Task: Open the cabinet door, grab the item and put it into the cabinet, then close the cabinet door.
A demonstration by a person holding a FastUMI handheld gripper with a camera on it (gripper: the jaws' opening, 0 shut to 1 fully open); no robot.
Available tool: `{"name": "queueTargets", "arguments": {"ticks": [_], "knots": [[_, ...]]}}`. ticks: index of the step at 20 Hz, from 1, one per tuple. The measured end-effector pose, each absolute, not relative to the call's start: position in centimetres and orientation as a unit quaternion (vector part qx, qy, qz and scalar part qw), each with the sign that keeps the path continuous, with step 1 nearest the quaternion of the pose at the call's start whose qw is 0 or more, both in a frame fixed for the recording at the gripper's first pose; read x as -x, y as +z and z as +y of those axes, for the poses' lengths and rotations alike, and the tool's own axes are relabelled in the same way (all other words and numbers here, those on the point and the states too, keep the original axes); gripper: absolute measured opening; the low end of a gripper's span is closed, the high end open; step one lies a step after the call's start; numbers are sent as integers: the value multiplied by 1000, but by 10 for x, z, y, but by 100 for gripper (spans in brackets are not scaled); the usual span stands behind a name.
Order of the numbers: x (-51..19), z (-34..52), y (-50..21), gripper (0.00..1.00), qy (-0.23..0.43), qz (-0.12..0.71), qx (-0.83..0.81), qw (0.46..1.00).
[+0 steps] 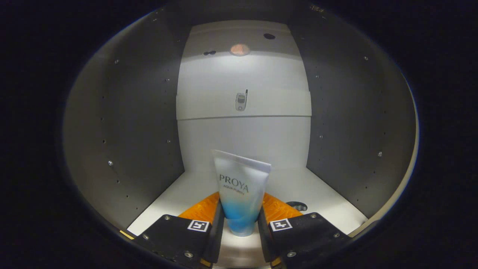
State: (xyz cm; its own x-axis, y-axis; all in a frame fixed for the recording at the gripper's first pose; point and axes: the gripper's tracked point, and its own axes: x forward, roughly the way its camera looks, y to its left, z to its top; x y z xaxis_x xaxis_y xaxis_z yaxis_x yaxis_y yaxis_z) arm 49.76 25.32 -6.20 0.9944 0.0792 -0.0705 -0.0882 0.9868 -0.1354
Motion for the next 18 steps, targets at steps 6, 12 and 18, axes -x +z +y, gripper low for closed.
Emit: {"name": "queueTargets", "arguments": {"ticks": [6,12,18], "knots": [[-497,257,-65,47,38,31,66,997],[-484,258,-45,94,24,-2,67,997],[-430,265,-25,93,37,-17,61,997]]}}
